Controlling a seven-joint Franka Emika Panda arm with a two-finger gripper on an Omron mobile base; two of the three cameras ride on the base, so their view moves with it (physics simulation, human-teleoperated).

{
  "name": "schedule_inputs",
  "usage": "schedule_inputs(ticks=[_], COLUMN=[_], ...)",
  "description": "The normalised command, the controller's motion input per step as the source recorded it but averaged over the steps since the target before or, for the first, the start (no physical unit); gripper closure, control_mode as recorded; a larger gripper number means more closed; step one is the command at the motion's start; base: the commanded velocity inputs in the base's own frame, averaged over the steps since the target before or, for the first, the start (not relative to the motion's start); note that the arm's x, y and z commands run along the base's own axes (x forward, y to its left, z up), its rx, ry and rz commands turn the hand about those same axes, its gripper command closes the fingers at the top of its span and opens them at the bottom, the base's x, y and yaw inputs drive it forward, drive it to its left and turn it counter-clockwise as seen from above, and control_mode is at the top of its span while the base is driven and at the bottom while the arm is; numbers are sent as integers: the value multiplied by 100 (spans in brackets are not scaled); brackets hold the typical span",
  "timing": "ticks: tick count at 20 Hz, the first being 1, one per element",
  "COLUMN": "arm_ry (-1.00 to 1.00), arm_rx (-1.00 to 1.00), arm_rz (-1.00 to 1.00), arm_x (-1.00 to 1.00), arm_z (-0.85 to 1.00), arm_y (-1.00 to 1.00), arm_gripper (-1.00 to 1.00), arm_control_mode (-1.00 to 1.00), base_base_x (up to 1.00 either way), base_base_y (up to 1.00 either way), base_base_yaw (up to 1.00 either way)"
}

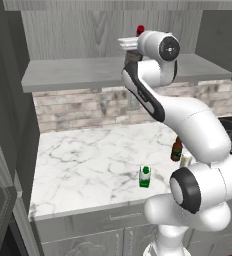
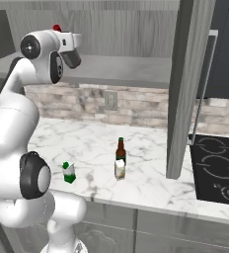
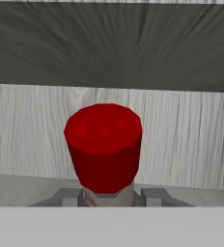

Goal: Sort all alcoholic drinks to one cabinet, and non-alcoholic drinks to the other.

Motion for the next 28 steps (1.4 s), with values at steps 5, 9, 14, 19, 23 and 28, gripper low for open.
schedule_inputs(ticks=[5,9,14,19,23,28], arm_ry=[0,0,0,0,0,0], arm_rx=[0,-1,-2,-1,-1,0], arm_rz=[0,0,0,0,0,0], arm_x=[25,20,15,15,15,6], arm_z=[-7,-14,-20,-16,-15,-7], arm_y=[0,0,0,0,0,10], arm_gripper=[100,100,100,100,100,100], arm_control_mode=[-100,-100,-100,-100,-100,-100], base_base_x=[0,0,0,0,0,0], base_base_y=[0,0,0,0,0,0], base_base_yaw=[0,0,0,0,0,0])
